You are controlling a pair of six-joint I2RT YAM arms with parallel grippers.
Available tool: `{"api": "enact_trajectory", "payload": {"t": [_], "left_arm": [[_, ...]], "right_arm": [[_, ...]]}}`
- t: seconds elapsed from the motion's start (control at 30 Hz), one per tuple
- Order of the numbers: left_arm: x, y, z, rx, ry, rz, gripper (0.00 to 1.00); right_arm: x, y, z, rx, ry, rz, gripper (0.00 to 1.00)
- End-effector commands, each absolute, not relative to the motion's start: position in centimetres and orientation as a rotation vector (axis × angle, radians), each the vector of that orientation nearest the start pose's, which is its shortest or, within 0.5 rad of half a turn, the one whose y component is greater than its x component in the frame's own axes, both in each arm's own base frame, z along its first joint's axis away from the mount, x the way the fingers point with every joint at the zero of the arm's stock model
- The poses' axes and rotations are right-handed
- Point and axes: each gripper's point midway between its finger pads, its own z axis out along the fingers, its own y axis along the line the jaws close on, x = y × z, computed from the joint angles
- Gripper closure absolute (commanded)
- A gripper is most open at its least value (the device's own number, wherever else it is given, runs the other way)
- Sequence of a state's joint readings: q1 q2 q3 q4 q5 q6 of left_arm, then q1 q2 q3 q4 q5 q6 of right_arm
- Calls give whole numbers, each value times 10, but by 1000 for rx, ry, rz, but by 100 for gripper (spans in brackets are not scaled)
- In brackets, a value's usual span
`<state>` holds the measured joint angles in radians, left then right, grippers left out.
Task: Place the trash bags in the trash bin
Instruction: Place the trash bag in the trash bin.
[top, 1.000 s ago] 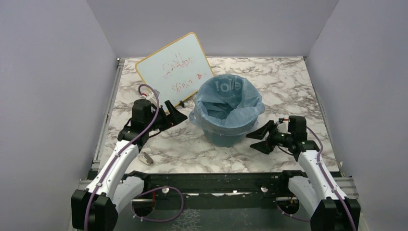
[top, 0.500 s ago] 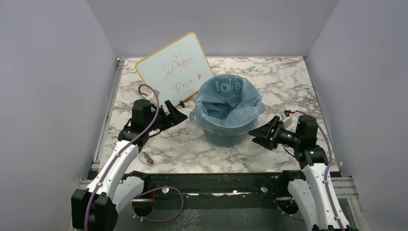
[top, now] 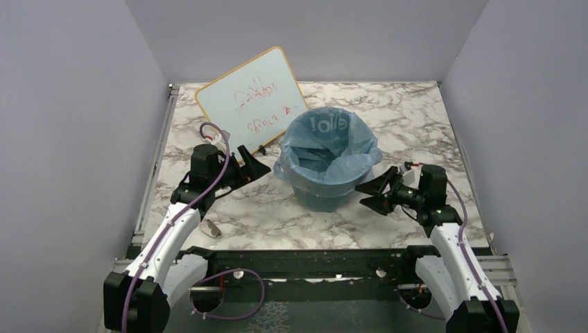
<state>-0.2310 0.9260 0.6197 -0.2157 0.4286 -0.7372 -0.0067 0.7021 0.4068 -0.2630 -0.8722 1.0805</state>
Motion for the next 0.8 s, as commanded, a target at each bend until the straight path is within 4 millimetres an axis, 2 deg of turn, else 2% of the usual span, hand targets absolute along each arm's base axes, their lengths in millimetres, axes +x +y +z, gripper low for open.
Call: {"api": "enact_trajectory", "payload": {"t": [0.0, 0.17, 0.27, 0.4, 0.57, 0.63, 0.77], "left_arm": [[259, -166, 172, -272, 2177, -1054, 16], [259, -166, 170, -274, 2180, -1056, 16], [260, -167, 170, -271, 2183, -1056, 16], [262, -168, 170, -266, 2179, -1057, 15], [265, -173, 173, -246, 2175, -1093, 14], [265, -173, 173, -241, 2176, -1092, 13], [265, -172, 174, -245, 2171, -1088, 13]], "right_arm": [[193, 149, 127, 723, 2325, 1391, 31], [181, 144, 120, 689, 2390, 1313, 31], [167, 149, 141, 514, 2366, 1351, 31], [153, 155, 177, 384, 2273, 1413, 31], [165, 158, 222, 353, 2098, 1478, 30], [172, 158, 228, 368, 2066, 1480, 30], [181, 158, 226, 389, 2068, 1492, 29]]}}
